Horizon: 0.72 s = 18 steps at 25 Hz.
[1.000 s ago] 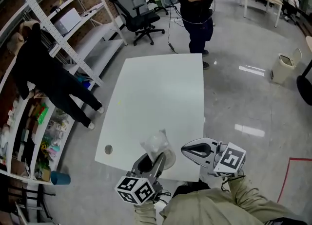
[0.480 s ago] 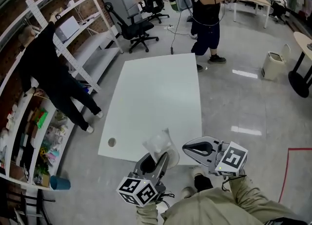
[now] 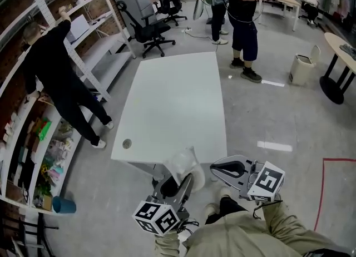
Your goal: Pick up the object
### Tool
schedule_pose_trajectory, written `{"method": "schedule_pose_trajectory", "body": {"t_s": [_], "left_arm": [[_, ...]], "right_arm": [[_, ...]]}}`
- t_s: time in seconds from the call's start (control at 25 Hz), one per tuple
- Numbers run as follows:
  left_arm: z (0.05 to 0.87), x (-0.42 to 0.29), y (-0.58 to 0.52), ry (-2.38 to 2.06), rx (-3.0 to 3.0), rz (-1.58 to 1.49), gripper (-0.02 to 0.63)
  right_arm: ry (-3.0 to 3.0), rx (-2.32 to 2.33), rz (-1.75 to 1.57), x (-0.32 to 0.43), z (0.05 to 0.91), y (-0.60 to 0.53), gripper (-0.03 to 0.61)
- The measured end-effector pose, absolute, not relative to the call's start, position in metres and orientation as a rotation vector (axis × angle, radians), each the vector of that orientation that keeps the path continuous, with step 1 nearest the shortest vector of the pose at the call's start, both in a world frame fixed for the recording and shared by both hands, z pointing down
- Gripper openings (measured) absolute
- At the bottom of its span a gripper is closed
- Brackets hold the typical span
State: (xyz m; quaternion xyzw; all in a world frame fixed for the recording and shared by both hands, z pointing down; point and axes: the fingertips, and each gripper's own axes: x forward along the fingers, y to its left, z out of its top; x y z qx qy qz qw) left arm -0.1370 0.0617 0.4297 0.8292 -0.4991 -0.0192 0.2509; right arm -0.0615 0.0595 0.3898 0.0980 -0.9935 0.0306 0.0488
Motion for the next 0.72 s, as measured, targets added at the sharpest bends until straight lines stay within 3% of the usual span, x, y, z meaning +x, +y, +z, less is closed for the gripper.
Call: {"method": "schedule_pose_trajectory", "body": {"t_s": [0.72], "left_arm": [[0.404,-0.111,0.083,-1.357,2.328,0.002,0.183]], "right_arm": [[-3.049,0.302,0.037,-0.042,0.369,0.08,0.005]]}}
